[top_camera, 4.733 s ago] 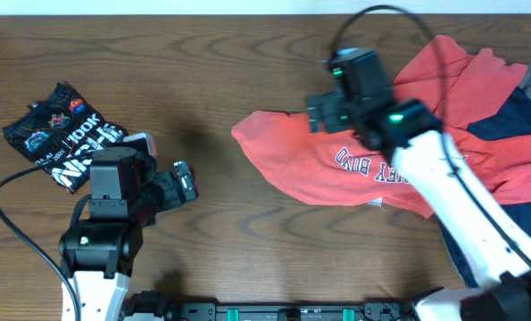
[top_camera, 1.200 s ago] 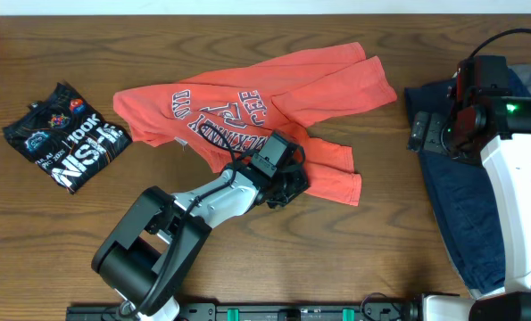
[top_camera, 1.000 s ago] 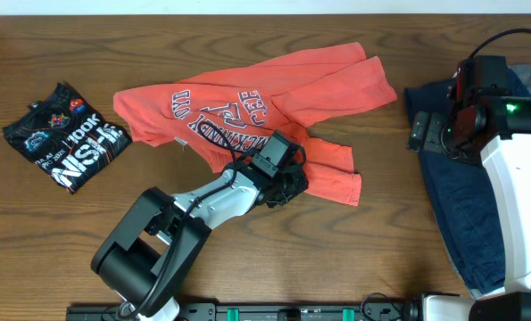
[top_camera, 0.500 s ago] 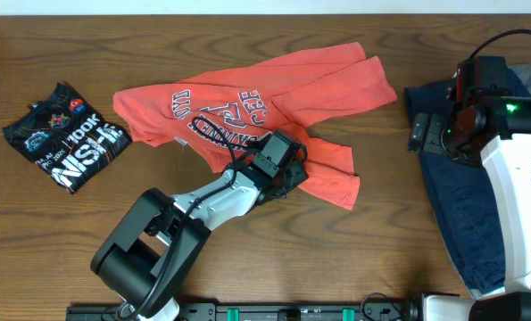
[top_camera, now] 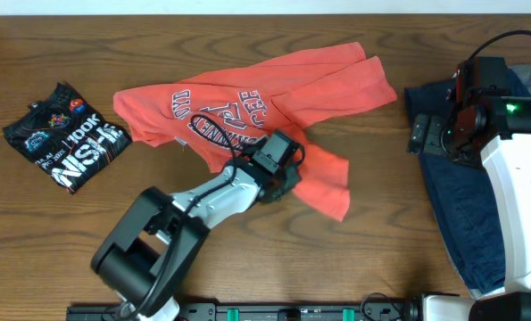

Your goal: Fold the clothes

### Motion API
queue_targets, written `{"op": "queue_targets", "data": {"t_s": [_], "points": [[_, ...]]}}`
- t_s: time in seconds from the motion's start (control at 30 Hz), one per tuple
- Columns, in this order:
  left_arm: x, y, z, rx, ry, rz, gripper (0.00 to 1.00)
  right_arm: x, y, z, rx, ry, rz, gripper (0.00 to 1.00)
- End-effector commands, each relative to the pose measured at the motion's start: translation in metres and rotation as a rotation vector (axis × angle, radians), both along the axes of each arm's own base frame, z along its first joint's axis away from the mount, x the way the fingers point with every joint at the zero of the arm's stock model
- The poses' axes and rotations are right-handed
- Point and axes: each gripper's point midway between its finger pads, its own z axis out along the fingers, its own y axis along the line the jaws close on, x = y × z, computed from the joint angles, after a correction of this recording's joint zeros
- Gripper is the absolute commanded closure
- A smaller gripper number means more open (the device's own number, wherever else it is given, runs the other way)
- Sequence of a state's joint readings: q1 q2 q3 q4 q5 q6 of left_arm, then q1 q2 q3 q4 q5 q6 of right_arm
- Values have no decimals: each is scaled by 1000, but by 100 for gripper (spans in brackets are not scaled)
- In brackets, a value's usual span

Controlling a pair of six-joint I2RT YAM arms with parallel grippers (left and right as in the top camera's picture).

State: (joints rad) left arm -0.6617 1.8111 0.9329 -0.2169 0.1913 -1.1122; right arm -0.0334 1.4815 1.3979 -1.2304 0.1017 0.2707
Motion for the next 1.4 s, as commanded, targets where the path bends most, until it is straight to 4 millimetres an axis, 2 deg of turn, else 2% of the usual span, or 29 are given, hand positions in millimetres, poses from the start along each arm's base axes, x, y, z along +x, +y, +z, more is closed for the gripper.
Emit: {"op": "queue_targets", "data": {"t_s": [0.0, 0.2, 0.33, 0.47, 0.7, 0.93, 1.1, 1.2, 1.27, 1.37], "points": [[-72, 47, -38, 121, 279, -108, 94, 2, -3, 6, -7, -24, -9, 1], [-106, 105, -1, 239, 389, -218, 94, 3, -3, 6, -7, -26, -9, 1], [-112, 151, 20, 371, 408, -158, 92, -1, -2, 5, 0, -9, -8, 1], [-112, 174, 31, 420, 410, -100, 89, -6, 7, 1, 46, 17, 16, 1], [-110, 179, 32, 413, 414, -71, 85, -10, 15, -6, 83, 39, 49, 1], [-124, 185, 31, 432, 467, -76, 84, -10, 15, -7, 83, 42, 49, 1], [-134, 187, 21, 427, 490, -52, 83, -10, 15, -8, 83, 44, 48, 1], [-131, 174, 11, 353, 466, -44, 59, -10, 15, -7, 83, 43, 48, 1], [-131, 167, 8, 308, 464, -45, 47, -10, 15, -7, 83, 44, 48, 1], [-130, 160, 7, 270, 460, -54, 40, -10, 15, -7, 83, 44, 48, 1]]}}
